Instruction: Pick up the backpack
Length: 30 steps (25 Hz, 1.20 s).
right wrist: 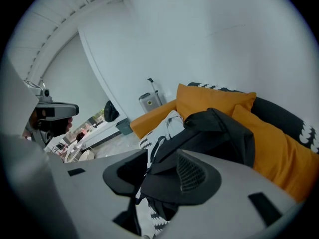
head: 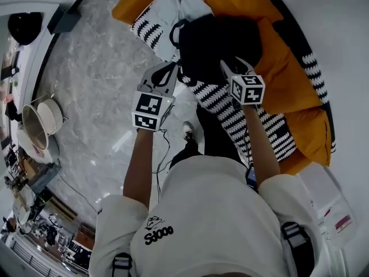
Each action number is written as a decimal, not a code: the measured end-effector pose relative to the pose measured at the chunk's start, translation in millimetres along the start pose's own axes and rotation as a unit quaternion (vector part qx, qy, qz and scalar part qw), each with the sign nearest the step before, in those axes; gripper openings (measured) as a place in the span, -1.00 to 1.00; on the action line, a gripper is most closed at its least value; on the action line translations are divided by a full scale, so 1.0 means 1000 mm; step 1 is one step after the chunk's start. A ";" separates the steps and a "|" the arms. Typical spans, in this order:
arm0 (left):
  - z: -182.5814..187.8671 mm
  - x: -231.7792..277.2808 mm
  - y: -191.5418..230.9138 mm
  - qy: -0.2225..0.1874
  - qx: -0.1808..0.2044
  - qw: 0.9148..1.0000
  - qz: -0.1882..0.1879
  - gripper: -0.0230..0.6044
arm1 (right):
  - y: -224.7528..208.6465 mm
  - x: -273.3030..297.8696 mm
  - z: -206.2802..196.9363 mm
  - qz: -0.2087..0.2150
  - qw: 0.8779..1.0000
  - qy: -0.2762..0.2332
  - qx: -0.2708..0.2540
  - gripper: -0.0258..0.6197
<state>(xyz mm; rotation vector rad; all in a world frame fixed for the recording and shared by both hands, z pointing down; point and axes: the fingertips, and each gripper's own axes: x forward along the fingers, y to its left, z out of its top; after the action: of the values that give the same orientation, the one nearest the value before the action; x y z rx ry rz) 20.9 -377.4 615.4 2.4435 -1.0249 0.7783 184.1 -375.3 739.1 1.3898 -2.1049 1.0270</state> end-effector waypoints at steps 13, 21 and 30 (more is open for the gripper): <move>-0.017 0.046 0.000 0.037 -0.014 0.999 -0.006 -0.85 | -0.014 0.030 -0.022 0.018 0.998 0.020 0.053 -0.35; -0.021 0.074 -0.012 0.043 -0.023 0.999 -0.010 -0.85 | -0.035 0.047 -0.032 0.024 0.997 0.032 0.073 -0.35; -0.014 0.099 -0.003 0.052 -0.034 0.998 -0.002 -0.85 | -0.056 0.071 -0.027 0.020 0.994 0.051 0.094 -0.35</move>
<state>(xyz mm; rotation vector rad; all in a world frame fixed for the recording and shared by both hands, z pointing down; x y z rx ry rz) 76.1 -420.0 687.5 2.3206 -0.9909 0.8452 203.9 -410.3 824.4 1.3527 -2.0124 1.3124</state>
